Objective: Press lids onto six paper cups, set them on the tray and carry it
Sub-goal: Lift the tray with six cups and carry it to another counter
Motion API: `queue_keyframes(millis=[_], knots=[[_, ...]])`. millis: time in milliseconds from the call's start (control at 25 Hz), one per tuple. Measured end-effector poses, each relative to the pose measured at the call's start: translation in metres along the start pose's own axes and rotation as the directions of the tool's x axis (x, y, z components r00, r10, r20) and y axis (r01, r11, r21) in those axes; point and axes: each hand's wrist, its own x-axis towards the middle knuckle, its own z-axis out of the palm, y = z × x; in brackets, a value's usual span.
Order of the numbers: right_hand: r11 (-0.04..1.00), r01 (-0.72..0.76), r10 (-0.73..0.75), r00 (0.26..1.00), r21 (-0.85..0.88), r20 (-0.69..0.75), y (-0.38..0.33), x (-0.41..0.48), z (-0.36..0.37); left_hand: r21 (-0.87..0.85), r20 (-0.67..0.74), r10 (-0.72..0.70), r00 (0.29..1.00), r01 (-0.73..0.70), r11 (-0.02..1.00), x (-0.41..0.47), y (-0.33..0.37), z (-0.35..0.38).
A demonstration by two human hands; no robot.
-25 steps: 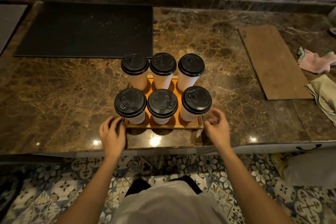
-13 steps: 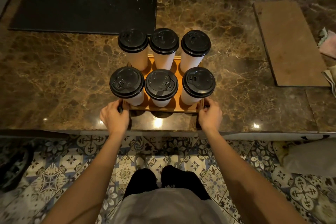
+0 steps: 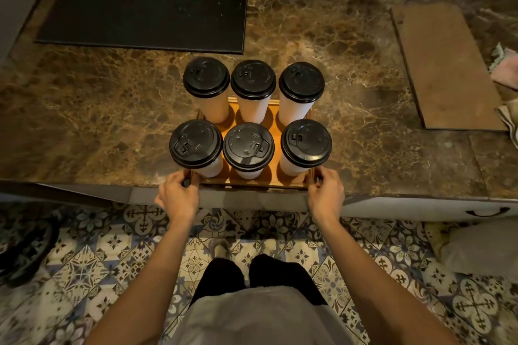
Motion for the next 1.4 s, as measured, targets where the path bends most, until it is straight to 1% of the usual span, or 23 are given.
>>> queue_keyframes(millis=[240,320,400,480,600,720,880,1040,1160,1280,1400], knots=[[0.999,-0.03,0.03,1.0,0.043,0.006,0.011,-0.029,-0.001,-0.231,0.07,-0.086,0.994,0.1,0.968,-0.026,-0.025,-0.005],[0.996,-0.046,0.046,0.999,0.082,0.002,0.015,-0.041,0.001,-0.327,0.157,-0.109,0.982,0.156,0.932,-0.025,-0.032,-0.008],[0.99,-0.07,0.07,0.998,0.122,0.003,0.02,-0.051,0.003,-0.444,0.266,-0.123,0.956,0.235,0.864,-0.023,-0.038,-0.014],[0.983,-0.102,0.102,0.995,0.152,0.006,0.026,-0.06,0.004,-0.497,0.326,-0.125,0.937,0.283,0.82,-0.024,-0.045,-0.019],[0.973,-0.128,0.131,0.991,0.193,-0.001,0.033,-0.073,0.005,-0.543,0.371,-0.129,0.92,0.327,0.773,-0.033,-0.054,-0.028],[0.966,-0.148,0.156,0.987,0.211,-0.024,0.038,-0.086,0.005,-0.559,0.397,-0.119,0.91,0.342,0.755,-0.045,-0.063,-0.032],[0.961,-0.17,0.181,0.983,0.216,-0.032,0.044,-0.097,0.005,-0.579,0.412,-0.124,0.903,0.365,0.729,-0.06,-0.071,-0.04],[0.961,-0.158,0.163,0.987,0.227,-0.007,0.054,-0.104,0.003,-0.577,0.411,-0.149,0.899,0.383,0.721,-0.073,-0.078,-0.044],[0.954,-0.184,0.188,0.982,0.237,0.006,0.056,-0.112,-0.001,-0.591,0.404,-0.156,0.901,0.387,0.707,-0.081,-0.081,-0.044],[0.939,-0.202,0.19,0.979,0.277,0.071,0.059,-0.115,-0.007,-0.614,0.397,-0.162,0.904,0.392,0.685,-0.089,-0.087,-0.043],[0.879,-0.289,0.238,0.955,0.38,0.174,0.063,-0.115,-0.011,-0.611,0.392,-0.181,0.902,0.402,0.682,-0.094,-0.088,-0.046]])
